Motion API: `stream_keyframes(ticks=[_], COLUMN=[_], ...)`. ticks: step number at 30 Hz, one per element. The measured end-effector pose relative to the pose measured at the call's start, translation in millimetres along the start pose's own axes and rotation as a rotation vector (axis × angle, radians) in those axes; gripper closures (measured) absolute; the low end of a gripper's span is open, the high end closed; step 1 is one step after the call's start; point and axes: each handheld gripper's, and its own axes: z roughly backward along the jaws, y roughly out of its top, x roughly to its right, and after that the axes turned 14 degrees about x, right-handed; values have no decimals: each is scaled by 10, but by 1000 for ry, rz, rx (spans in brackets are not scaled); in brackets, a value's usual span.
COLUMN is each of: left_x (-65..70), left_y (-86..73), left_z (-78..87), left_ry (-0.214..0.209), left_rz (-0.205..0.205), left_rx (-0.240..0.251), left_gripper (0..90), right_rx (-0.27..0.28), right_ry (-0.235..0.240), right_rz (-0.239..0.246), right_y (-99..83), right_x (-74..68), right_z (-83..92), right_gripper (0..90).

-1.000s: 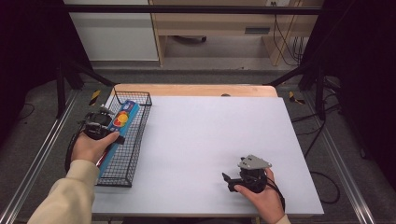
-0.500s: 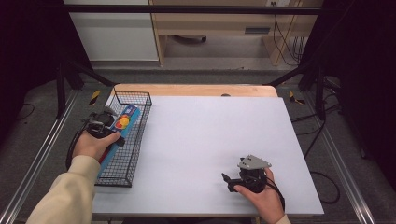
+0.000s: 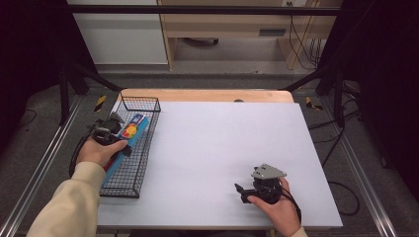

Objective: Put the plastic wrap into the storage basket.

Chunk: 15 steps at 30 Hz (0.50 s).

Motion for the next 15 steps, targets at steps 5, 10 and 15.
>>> stream_keyframes(ticks=[5, 10, 15], left_x=[-6, 15, 51], left_y=[14, 31, 47], left_z=[-32, -80, -131], left_ry=[-3, 0, 6], left_rz=[6, -10, -27], left_rx=[-22, -55, -84], left_gripper=[316, 316, 316], right_rx=[0, 1, 1], right_ry=[0, 0, 1], right_rz=[1, 3, 7], right_y=[-3, -4, -8], right_x=[3, 4, 14], right_z=[-3, -1, 0], right_gripper=[117, 118, 118])
